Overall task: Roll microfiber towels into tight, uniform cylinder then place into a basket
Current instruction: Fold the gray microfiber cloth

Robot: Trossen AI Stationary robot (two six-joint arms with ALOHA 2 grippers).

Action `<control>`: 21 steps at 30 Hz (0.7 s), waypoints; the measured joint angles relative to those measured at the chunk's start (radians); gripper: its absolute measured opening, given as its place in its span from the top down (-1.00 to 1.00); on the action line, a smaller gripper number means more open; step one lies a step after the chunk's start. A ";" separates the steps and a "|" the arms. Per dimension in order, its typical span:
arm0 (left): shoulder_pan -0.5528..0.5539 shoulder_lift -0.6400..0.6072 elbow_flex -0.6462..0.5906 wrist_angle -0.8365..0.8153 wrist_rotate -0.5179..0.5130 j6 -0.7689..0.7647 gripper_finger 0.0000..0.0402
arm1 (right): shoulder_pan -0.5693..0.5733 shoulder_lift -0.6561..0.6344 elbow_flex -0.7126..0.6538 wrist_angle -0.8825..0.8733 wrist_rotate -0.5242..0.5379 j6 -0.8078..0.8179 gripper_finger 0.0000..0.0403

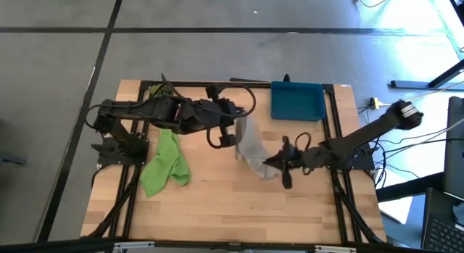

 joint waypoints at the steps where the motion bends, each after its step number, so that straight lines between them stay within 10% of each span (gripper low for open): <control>1: 0.000 -0.003 0.000 -0.037 0.001 -0.023 1.00 | 0.000 -0.037 0.033 -0.096 0.004 -0.001 0.99; 10: 0.000 -0.007 0.000 -0.318 -0.014 -0.228 1.00 | -0.006 -0.085 0.416 -0.725 0.174 -0.077 0.99; 21: 0.005 -0.011 0.000 -0.379 -0.304 -0.277 1.00 | -0.128 -0.075 0.603 -0.873 0.219 -0.246 0.99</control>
